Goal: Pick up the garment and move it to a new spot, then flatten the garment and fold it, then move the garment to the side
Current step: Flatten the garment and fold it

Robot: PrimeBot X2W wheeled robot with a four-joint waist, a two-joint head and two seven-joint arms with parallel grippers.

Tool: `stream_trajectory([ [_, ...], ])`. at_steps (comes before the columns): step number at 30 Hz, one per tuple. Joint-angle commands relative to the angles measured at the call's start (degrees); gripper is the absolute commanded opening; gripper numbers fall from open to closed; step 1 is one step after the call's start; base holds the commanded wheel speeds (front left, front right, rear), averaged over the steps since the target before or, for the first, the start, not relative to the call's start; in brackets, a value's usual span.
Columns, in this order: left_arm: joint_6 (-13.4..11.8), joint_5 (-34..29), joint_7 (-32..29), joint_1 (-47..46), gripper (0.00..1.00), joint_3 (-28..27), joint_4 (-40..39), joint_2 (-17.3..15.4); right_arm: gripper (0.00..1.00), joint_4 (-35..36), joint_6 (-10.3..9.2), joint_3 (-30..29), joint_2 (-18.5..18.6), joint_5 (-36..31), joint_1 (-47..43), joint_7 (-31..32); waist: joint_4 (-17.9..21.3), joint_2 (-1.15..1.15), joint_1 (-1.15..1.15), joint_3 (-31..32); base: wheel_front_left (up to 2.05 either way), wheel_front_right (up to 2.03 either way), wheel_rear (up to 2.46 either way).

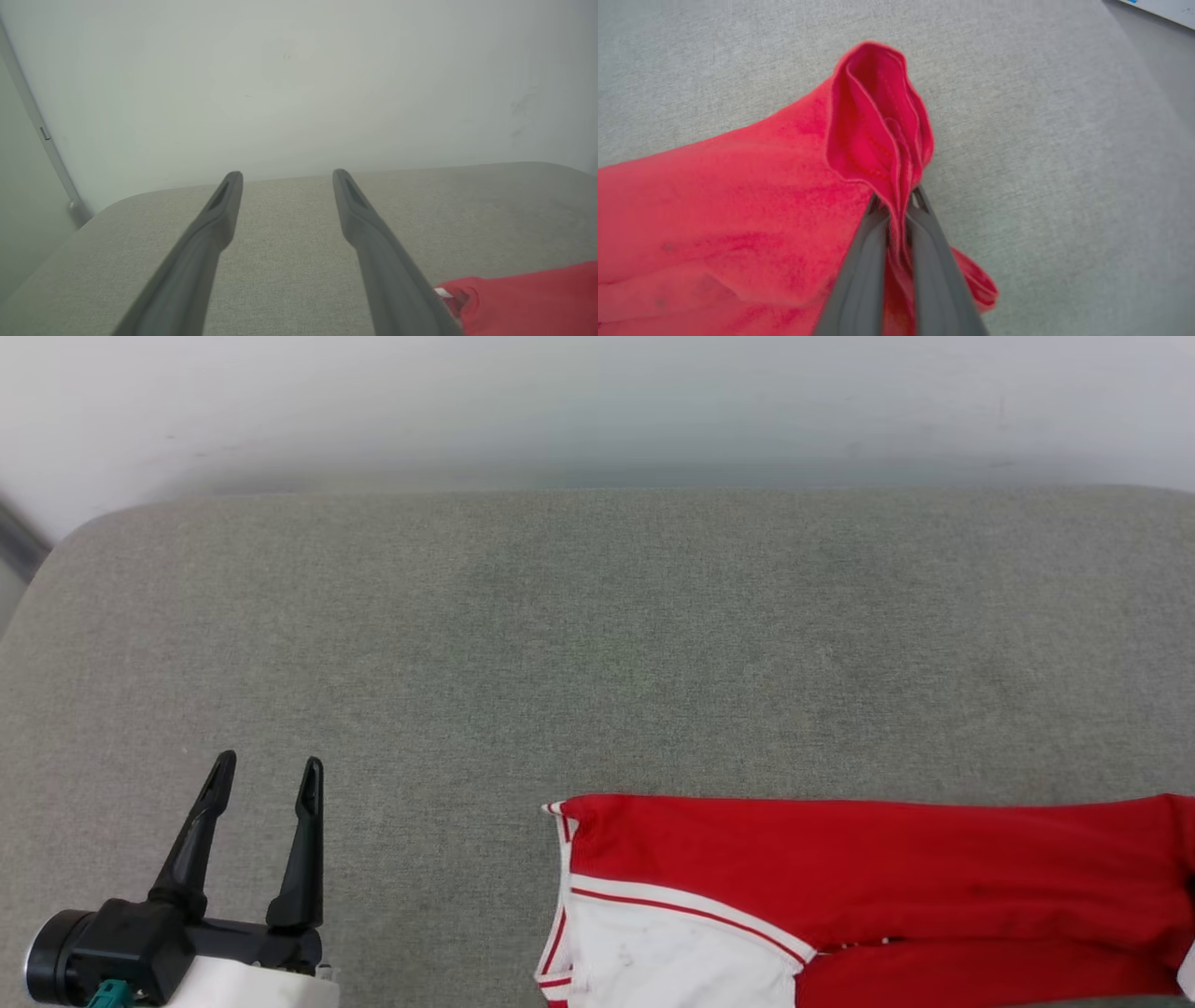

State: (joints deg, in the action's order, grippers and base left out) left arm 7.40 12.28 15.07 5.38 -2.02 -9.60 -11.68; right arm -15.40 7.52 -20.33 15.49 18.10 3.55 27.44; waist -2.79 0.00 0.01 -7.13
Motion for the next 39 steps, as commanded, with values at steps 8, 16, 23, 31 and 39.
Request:
stream_trajectory([
  [8,0.04,0.16,0.12,0.59,1.0,0.17,0.28,-0.09,0.0,2.21,-0.04,1.59,-0.84,0.16,0.76,1.59,0.31,0.0,-0.01,1.4,0.0,0.0,0.0],
  [16,0.04,-0.13,0.12,2.02,1.0,0.66,0.25,0.19,0.0,12.73,-0.04,7.49,-4.84,5.64,-3.92,8.22,0.33,0.0,-0.01,2.99,0.0,0.0,0.0],
  [23,0.04,0.25,0.12,2.92,1.0,1.41,0.96,0.45,0.0,22.08,-0.04,14.28,-9.32,9.5,-7.67,13.64,-0.53,0.0,-0.01,4.6,0.0,0.0,0.0],
  [31,0.05,0.38,0.12,3.75,1.0,1.36,1.27,0.43,0.0,23.5,-0.04,19.66,-12.53,13.71,-8.01,16.66,-1.84,0.0,-0.01,5.72,0.0,0.0,0.0],
  [39,0.05,1.08,0.12,4.22,1.0,1.3,1.63,0.5,0.0,17.73,-0.04,29.75,-12.66,23.16,-4.5,12.14,-3.49,0.0,-0.01,6.17,0.0,0.0,0.0],
])
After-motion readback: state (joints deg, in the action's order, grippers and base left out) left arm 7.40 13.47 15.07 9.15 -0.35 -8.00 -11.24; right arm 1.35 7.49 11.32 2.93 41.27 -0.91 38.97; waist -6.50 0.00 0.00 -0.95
